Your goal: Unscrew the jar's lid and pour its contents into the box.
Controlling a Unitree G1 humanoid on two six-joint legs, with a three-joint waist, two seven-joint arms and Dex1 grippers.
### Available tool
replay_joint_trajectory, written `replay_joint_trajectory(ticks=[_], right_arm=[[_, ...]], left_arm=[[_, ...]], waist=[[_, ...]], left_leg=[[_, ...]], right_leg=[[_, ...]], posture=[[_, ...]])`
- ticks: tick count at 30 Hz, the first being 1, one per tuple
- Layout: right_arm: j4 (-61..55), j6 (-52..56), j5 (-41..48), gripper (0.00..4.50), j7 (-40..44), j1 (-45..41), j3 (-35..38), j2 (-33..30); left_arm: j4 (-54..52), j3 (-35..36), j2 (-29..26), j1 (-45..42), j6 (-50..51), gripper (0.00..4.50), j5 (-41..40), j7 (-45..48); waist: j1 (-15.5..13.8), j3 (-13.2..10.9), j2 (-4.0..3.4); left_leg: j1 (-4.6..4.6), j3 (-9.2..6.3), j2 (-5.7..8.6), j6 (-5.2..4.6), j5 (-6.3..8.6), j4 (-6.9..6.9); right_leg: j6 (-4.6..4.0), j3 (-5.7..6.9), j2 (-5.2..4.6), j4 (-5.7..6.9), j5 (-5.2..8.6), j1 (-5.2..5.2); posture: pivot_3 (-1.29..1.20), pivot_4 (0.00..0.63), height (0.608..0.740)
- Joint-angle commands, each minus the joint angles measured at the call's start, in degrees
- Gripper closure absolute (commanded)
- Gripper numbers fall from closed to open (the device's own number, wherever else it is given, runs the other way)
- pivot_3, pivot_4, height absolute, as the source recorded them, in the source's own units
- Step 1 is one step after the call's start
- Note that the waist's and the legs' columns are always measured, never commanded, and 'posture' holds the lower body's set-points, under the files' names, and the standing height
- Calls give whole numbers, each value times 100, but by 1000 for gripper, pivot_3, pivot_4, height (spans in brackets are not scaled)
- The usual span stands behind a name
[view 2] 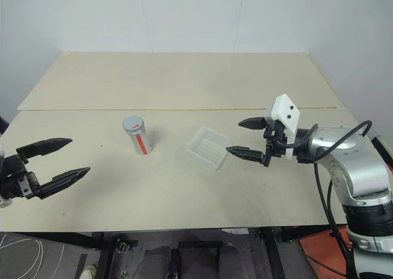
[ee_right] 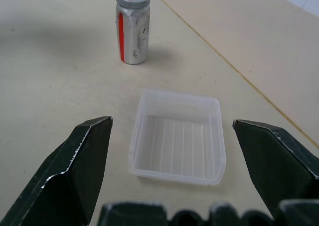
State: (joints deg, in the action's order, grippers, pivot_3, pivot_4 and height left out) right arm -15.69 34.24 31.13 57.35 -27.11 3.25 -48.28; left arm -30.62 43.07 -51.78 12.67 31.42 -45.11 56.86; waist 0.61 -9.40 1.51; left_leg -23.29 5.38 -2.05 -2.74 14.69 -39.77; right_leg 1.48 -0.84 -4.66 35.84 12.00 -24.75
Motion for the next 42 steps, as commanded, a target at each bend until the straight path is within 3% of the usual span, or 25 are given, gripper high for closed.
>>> replay_joint_trajectory(ticks=[1,6,11,23,30,34,42], right_arm=[[-170,-125,12,0,-27,-76,120,27],[-223,-54,82,0,24,-215,64,101],[-174,-144,-49,0,120,-319,17,46],[-84,-231,-207,0,254,-509,-34,44],[-166,-231,-193,0,294,-404,90,-96],[-303,-176,-92,0,295,-302,211,-180],[-432,-75,30,0,263,-244,383,-383]], left_arm=[[-45,-161,-5,-125,-64,39,-19,-55],[-214,-577,195,-270,-27,39,-69,-328],[-238,-1423,668,-693,18,39,381,-1338],[-405,-3324,2510,-1573,472,39,1526,-3923],[-440,-4103,3219,-1539,231,39,2649,-4960],[-182,-4515,3595,-1708,32,39,3519,-5635],[491,-4995,4481,-2110,-156,39,4512,-6459]], waist=[[1,0,0],[3,0,0],[-12,0,0],[-61,0,2],[-76,-1,3],[-100,-1,3],[-126,-1,4]], left_leg=[[0,0,0,0,0,0],[-1,0,0,0,0,1],[3,-1,2,0,0,0],[2,-14,10,-1,0,-3],[3,-18,11,-2,0,-4],[5,-21,13,-2,0,-4],[3,-27,16,-3,0,-5]], right_leg=[[0,0,0,0,0,0],[0,-1,0,1,-1,-1],[1,-1,0,3,-2,5],[4,0,-3,1,-5,15],[4,0,-3,2,-6,17],[5,1,-4,1,-6,23],[6,4,-5,-4,-6,27]], posture=[[0,150,740],[0,150,740],[0,150,740],[0,150,740],[0,150,740],[0,150,740],[0,150,740]])
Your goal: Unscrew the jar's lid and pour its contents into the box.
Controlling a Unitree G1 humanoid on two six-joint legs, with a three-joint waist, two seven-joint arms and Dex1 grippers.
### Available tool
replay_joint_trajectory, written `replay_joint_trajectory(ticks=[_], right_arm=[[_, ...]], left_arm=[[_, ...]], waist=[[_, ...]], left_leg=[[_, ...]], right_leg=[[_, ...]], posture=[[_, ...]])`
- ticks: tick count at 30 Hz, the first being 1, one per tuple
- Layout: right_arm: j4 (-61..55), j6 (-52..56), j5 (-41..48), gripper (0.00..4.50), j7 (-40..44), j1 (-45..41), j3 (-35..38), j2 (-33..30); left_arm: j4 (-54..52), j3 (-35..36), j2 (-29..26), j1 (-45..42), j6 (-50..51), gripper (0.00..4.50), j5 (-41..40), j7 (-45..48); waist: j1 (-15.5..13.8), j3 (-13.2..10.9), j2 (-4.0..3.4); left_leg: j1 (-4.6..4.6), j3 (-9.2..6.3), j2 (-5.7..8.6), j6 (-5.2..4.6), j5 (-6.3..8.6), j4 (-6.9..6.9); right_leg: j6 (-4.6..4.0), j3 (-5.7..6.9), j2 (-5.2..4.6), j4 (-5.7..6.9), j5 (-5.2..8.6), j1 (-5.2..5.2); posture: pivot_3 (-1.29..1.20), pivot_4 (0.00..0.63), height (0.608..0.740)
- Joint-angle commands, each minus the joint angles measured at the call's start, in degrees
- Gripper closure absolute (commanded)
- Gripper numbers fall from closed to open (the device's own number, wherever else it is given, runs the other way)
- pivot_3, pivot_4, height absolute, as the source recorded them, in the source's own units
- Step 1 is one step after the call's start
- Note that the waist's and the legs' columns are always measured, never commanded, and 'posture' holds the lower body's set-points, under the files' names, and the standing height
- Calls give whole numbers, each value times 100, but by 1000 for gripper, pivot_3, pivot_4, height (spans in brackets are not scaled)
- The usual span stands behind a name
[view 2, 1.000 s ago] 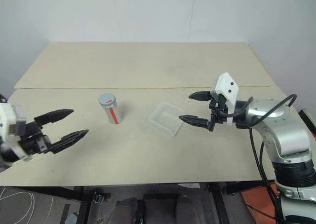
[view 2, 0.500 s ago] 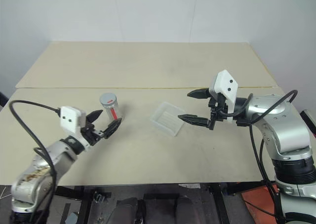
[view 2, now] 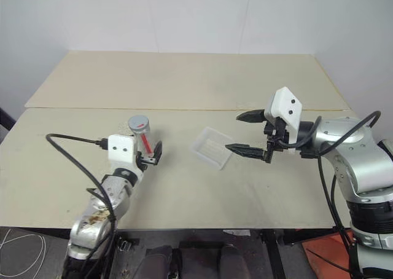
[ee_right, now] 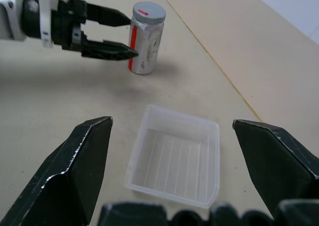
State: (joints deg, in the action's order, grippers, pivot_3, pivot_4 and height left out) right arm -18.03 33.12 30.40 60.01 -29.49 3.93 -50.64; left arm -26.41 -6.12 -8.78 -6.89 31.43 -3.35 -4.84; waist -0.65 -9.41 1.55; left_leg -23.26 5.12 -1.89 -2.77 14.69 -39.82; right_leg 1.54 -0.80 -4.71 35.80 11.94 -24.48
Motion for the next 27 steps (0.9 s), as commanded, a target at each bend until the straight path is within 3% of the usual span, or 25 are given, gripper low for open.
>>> replay_joint_trajectory(ticks=[1,12,27], right_arm=[[-205,39,123,0,-3,2,324,-169],[-213,134,226,0,56,-118,410,-379],[-155,115,263,0,60,-197,373,-388]], left_arm=[[127,-88,260,-183,-184,39,385,-319],[700,-104,1290,-460,-588,39,1129,-1253],[1600,77,1483,-972,-1120,39,1262,-1656]], waist=[[0,0,1],[0,-2,5],[-6,-3,5]], left_leg=[[-1,-1,-1,0,0,0],[-1,-4,0,-1,0,-1],[-5,-7,3,-3,1,-2]], right_leg=[[0,0,0,0,0,0],[1,1,-1,0,0,2],[4,5,-4,-5,-2,4]], posture=[[0,150,740],[0,150,740],[0,150,740]])
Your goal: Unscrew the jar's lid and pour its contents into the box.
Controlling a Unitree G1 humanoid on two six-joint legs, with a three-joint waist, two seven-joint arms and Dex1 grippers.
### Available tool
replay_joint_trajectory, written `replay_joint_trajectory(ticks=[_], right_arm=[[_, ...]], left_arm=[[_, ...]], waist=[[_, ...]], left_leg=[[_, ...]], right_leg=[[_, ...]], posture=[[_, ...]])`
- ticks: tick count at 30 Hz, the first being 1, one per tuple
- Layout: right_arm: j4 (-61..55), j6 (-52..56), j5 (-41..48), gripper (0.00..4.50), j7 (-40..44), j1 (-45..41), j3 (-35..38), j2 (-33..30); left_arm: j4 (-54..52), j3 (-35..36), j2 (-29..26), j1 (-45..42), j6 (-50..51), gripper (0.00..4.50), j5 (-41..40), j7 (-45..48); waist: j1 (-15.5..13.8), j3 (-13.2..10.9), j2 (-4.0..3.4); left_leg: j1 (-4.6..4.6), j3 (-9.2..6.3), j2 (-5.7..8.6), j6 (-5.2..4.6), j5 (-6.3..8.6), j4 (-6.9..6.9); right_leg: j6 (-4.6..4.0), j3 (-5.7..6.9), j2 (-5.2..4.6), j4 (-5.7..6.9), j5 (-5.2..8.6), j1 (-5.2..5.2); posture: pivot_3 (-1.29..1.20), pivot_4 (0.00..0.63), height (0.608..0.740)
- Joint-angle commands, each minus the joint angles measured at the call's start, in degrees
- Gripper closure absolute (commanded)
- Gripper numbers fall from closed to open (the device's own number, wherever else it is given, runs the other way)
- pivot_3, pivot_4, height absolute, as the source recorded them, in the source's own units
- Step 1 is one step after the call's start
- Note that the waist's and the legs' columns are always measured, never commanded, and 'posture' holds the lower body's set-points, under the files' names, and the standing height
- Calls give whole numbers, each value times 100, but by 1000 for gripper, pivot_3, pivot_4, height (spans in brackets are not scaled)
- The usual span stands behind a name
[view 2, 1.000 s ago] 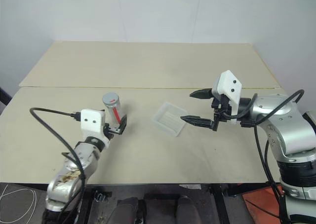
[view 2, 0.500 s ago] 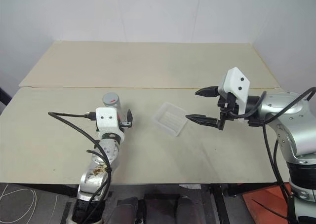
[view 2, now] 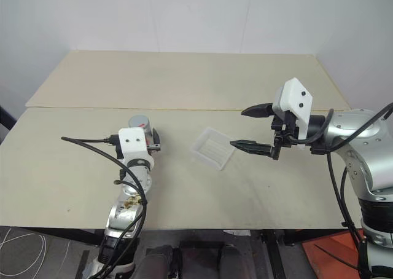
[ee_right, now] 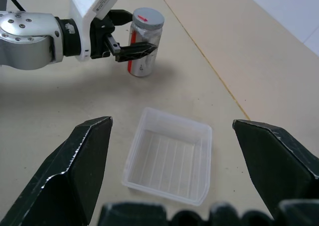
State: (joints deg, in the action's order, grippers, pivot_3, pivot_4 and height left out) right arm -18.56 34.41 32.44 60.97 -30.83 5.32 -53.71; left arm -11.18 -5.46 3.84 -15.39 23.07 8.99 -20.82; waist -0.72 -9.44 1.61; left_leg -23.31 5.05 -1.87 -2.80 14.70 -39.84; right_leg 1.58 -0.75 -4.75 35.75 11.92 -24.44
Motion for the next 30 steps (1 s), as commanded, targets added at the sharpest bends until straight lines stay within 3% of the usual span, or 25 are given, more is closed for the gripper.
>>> replay_joint_trajectory(ticks=[1,9,12,16,21,25,30], right_arm=[[-105,-16,67,0,-37,-50,246,-81],[-133,-39,118,0,-53,19,280,-64],[-122,-59,138,0,-46,29,307,-53],[-141,-70,185,0,-52,49,351,-18],[-185,-63,246,0,-108,66,377,84],[-264,-47,372,0,-199,101,398,236],[-289,-57,431,0,-320,84,378,421]], left_arm=[[160,24,226,-165,-327,39,33,-72],[526,59,229,-345,-602,39,39,-35],[543,63,229,-339,-621,664,22,-3],[567,102,196,-356,-656,1938,-13,75],[577,196,105,-392,-762,2180,-88,266],[238,378,-282,-411,-667,2371,-618,1203],[-401,853,-1650,-454,-101,2371,-1983,3388]], waist=[[2,0,0],[2,0,0],[2,0,0],[2,0,0],[2,0,0],[4,0,0],[53,0,-1]], left_leg=[[0,0,0,0,0,0],[0,0,0,0,0,0],[0,0,0,0,0,0],[0,0,0,0,0,0],[0,0,0,0,0,0],[1,0,-1,0,0,0],[0,2,-5,1,0,1]], right_leg=[[0,0,0,0,0,0],[1,0,0,0,0,0],[1,0,0,0,-1,0],[1,0,0,0,-1,0],[1,0,0,0,-1,0],[1,1,0,1,-1,0],[0,2,3,5,-1,-5]], posture=[[0,150,740],[0,150,740],[0,150,740],[0,150,740],[0,150,740],[0,150,740],[0,150,740]])
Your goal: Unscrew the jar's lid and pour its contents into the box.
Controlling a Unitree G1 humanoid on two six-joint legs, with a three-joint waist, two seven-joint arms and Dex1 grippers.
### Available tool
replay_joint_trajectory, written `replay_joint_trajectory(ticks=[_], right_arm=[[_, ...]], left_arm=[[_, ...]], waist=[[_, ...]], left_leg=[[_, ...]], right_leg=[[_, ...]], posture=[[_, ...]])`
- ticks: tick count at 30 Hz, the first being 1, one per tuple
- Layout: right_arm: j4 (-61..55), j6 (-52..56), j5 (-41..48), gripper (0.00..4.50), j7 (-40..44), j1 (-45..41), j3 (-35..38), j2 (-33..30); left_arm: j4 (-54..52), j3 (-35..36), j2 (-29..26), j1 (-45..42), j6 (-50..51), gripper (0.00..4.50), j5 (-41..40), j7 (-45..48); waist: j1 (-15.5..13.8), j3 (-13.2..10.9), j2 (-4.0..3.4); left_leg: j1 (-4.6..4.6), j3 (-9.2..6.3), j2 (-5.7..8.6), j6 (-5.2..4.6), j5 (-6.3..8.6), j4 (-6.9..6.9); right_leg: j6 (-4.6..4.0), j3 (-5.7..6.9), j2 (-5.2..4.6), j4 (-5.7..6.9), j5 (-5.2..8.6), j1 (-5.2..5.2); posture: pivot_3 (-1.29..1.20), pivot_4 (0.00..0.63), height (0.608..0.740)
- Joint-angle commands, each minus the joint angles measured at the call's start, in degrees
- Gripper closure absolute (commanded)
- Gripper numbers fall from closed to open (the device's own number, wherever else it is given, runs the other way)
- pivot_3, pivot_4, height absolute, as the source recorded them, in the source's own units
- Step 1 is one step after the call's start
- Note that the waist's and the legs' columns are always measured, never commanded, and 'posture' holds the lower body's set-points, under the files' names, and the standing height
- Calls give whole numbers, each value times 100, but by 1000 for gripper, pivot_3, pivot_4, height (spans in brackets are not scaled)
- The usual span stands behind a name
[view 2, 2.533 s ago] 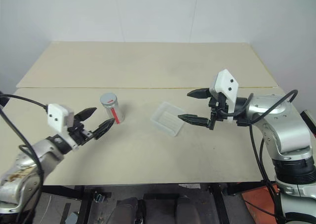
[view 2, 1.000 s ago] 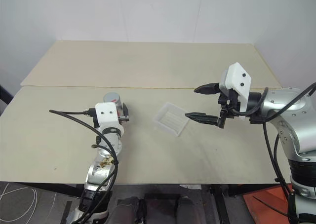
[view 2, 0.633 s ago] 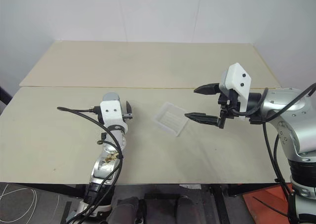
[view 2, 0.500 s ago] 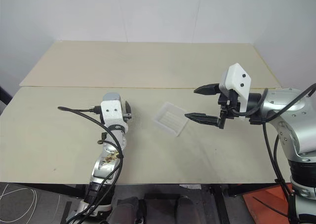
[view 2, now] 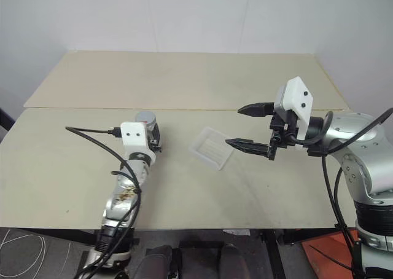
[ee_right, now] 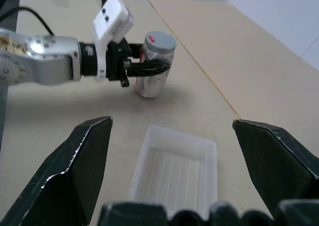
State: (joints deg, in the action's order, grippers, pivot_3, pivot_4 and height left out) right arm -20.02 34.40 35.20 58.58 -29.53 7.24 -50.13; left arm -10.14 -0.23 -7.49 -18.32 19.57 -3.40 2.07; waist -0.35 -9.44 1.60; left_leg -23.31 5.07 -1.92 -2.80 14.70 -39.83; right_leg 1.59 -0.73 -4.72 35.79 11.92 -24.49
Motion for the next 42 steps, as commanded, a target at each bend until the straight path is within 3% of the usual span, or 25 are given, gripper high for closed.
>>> replay_joint_trajectory(ticks=[1,6,11,14,21,34,37,40,42], right_arm=[[-119,-69,179,0,-86,-93,168,128],[20,-11,230,0,-156,-530,-86,533],[102,306,306,0,-487,-1270,-552,1180],[157,456,274,0,-651,-1655,-801,1524],[325,832,116,0,-1110,-2250,-1248,2128],[525,1123,-175,0,-1377,-2460,-1560,2483],[564,1181,-155,571,-1261,-2443,-1596,2480],[572,1197,-149,1543,-1117,-2418,-1676,2462],[595,1184,-159,1736,-1051,-2413,-1723,2485]], left_arm=[[-542,542,-922,-270,496,2371,-1236,1683],[-173,970,-2383,-806,821,2371,-2745,4234],[684,748,-2930,-1555,647,2371,-3203,6095],[1194,503,-2930,-2015,451,2371,-3159,6863],[1791,43,-2534,-2547,-116,2371,-2822,7464],[1994,-11,-2453,-2645,-265,2371,-2710,7797],[2028,-1,-2448,-2673,-295,2383,-2706,7800],[2064,7,-2441,-2737,-313,2383,-2704,7799],[2071,22,-2437,-2801,-297,2383,-2707,7814]], waist=[[24,0,-1],[54,-1,-2],[53,0,-3],[48,0,-3],[50,1,-3],[99,1,-4],[101,1,-4],[102,1,-4],[101,1,-4]], left_leg=[[2,0,-1,0,0,0],[4,1,-1,3,-2,-4],[3,3,4,3,-2,-2],[0,7,6,6,-4,-3],[-14,9,5,3,-2,-3],[-76,7,2,4,-4,-9],[-78,5,2,4,-4,-9],[-78,4,2,4,-4,-10],[-78,4,2,4,-4,-10]], right_leg=[[0,-1,1,3,0,0],[0,2,3,6,0,-1],[2,5,5,3,3,1],[1,7,15,3,2,-2],[2,10,16,7,2,-5],[3,8,19,29,0,-66],[3,10,19,29,0,-66],[3,10,20,29,0,-66],[3,10,20,29,0,-66]], posture=[[0,150,740],[0,150,740],[0,150,740],[0,150,740],[0,150,740],[0,150,740],[0,150,740],[0,150,740],[0,150,740]])
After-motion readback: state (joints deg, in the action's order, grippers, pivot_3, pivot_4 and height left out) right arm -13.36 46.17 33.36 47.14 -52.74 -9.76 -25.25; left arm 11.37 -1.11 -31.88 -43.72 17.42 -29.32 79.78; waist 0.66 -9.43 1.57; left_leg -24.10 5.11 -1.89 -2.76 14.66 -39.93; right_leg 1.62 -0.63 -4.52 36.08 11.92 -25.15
